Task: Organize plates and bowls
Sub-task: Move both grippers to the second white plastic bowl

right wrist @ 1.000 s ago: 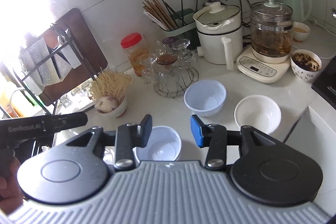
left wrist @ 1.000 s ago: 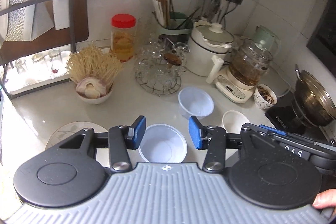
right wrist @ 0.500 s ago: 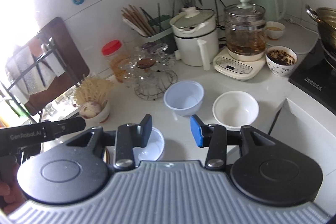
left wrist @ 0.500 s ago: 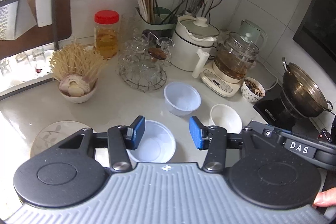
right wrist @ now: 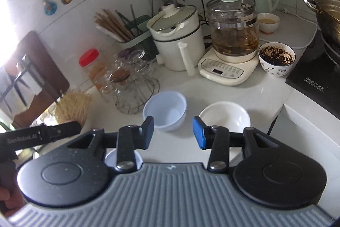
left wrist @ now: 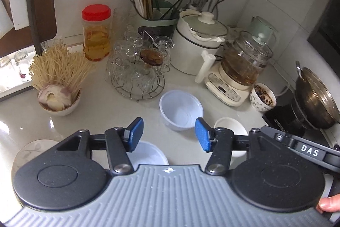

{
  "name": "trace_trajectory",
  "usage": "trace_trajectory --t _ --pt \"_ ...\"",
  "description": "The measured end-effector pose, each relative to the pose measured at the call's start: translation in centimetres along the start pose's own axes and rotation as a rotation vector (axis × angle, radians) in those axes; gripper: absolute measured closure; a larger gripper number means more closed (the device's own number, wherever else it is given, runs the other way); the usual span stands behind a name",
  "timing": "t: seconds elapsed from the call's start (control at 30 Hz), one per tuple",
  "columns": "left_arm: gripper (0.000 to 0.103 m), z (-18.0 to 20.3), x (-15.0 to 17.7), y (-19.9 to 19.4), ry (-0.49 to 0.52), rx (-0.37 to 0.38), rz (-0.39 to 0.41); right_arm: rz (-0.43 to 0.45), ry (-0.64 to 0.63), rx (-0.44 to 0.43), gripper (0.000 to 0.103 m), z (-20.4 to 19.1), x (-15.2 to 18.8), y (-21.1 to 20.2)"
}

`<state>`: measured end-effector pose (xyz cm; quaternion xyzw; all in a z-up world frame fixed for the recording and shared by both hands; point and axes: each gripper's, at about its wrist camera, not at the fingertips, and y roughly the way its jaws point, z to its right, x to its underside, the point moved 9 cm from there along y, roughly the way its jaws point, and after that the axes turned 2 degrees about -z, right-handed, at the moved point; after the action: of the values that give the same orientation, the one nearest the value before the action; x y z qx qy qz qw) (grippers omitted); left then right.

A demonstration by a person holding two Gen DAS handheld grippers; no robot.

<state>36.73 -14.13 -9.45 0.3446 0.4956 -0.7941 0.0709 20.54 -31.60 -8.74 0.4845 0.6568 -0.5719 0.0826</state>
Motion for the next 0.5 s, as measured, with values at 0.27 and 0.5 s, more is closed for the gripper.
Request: trace_trajectory --t 0.27,0.5 --pt "0.043 0.4 -1.8 4.9 -0.028 -0.055 -0.042 -0.073 -0.008 -0.003 0.059 2.5 -2.7 4.6" --pt "0.043 0.3 -1.7 9.5 -0.085 -0.088 -0.094 -0.161 -0.036 -0.054 0.059 3.7 -3.4 9.1"
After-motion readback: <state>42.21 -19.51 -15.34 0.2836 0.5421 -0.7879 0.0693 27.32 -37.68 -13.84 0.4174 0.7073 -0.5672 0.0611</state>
